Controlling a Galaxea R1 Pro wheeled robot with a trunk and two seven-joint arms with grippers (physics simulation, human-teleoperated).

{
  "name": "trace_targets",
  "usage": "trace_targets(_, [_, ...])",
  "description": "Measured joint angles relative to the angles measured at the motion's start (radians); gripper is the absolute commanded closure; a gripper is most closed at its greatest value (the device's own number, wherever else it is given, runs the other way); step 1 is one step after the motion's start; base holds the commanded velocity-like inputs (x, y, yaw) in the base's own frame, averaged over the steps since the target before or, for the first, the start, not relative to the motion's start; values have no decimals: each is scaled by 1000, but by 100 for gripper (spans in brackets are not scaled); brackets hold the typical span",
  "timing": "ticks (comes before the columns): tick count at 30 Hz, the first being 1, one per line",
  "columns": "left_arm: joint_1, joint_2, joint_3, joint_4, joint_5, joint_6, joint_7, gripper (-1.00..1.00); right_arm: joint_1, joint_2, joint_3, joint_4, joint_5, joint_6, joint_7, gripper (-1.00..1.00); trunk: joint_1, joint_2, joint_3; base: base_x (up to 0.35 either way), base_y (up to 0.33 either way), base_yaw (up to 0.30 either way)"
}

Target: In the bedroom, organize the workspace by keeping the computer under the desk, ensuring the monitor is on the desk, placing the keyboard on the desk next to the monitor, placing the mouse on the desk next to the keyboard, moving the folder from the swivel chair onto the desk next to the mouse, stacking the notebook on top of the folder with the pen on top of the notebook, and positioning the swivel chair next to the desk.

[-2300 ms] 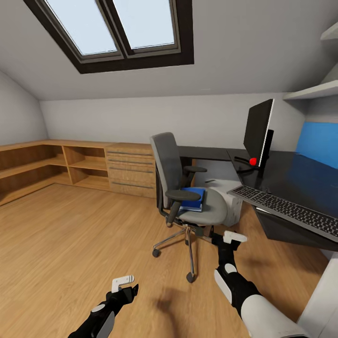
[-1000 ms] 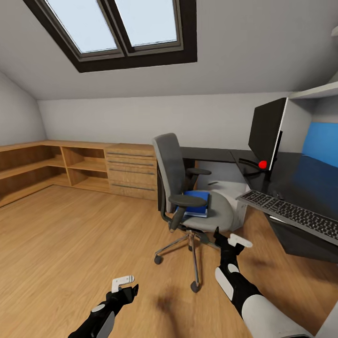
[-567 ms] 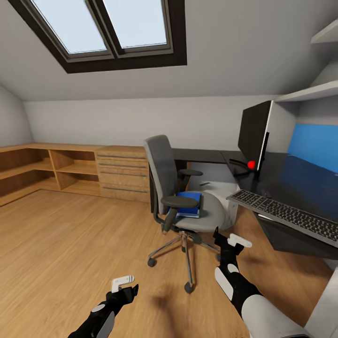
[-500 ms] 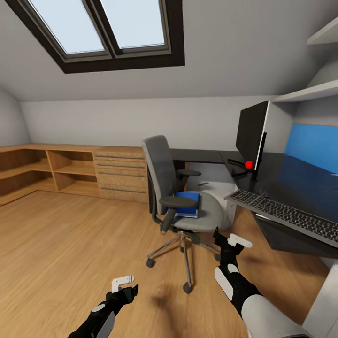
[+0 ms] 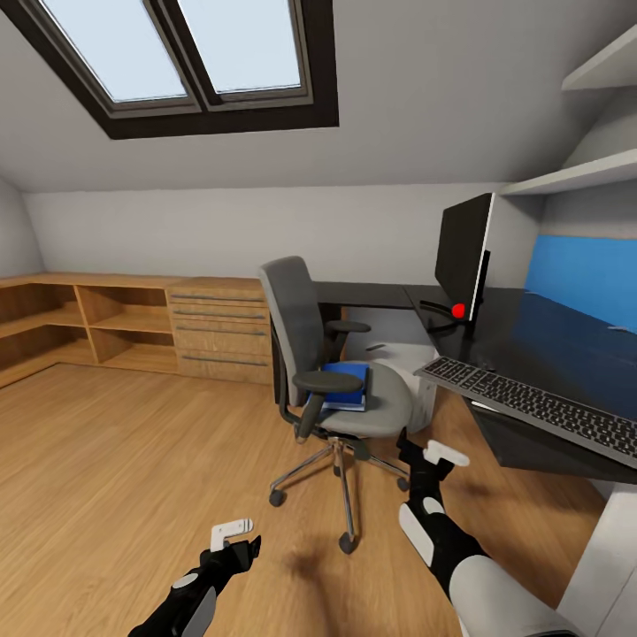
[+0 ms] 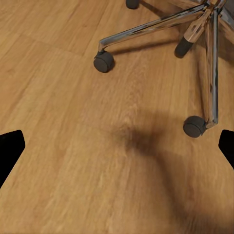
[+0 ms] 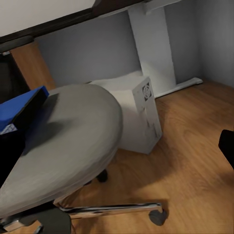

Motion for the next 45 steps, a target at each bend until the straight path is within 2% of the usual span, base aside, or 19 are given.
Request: trace_targets(45, [0, 0, 1, 0, 0, 0, 0, -100, 0, 6, 0, 0, 2, 0, 0, -100, 0, 0, 0, 1, 0, 0])
